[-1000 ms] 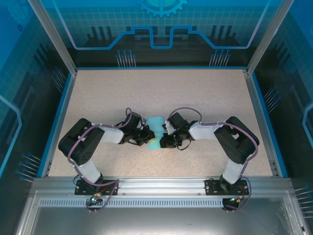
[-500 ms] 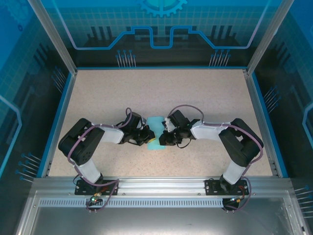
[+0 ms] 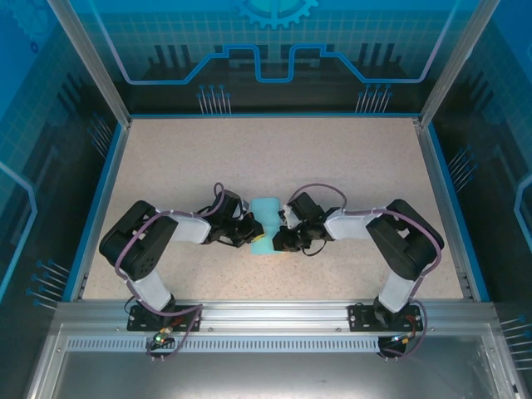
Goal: Fold a paper plane with a square sheet of paper (pick it up from the middle)
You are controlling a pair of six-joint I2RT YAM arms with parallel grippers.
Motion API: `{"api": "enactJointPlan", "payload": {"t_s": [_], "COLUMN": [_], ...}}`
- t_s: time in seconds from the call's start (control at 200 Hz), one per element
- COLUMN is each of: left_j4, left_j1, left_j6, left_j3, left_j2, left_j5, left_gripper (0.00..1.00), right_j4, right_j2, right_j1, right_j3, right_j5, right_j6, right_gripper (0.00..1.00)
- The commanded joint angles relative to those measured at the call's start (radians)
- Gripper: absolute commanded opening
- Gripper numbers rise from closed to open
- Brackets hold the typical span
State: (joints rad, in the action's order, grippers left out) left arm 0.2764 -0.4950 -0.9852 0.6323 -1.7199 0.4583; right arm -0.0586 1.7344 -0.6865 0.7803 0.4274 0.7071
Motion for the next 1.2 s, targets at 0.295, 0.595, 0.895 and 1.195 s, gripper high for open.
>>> {"api": "enactJointPlan", "payload": {"t_s": [0.295,0.595,0.895,1.195], "left_j4": [-0.09,-0.084,-0.082,-0.082], "left_j1": [-0.005,-0.006,-0.005,-0.007], "left_j6": [0.03,0.032,0.03,0.033], "left_j3": [0.001,0.001,0.006,0.001], "left_j2": [-0.035,-0.031,-0.026,-0.023], "left_j5": [-0.053,-0.05,-0.047,-0.046], "left_gripper": [0.0,0.0,0.0,0.0], "right_j4": [-0.187,-0.137,-0.068,-0.105], "right_j2": [-0.053,-0.148,-0.012,0.048], "right_j1": [0.01,0.009,-0.033,-0.03], "right_j3": [-0.056,0.003,0.093,0.115], "right_j5": [-0.057,-0.012,0.011,-0.021], "right_j6": [-0.023,0.012,0.045,0.019], "right_gripper": [0.15,0.15,0.16,0.17]}}
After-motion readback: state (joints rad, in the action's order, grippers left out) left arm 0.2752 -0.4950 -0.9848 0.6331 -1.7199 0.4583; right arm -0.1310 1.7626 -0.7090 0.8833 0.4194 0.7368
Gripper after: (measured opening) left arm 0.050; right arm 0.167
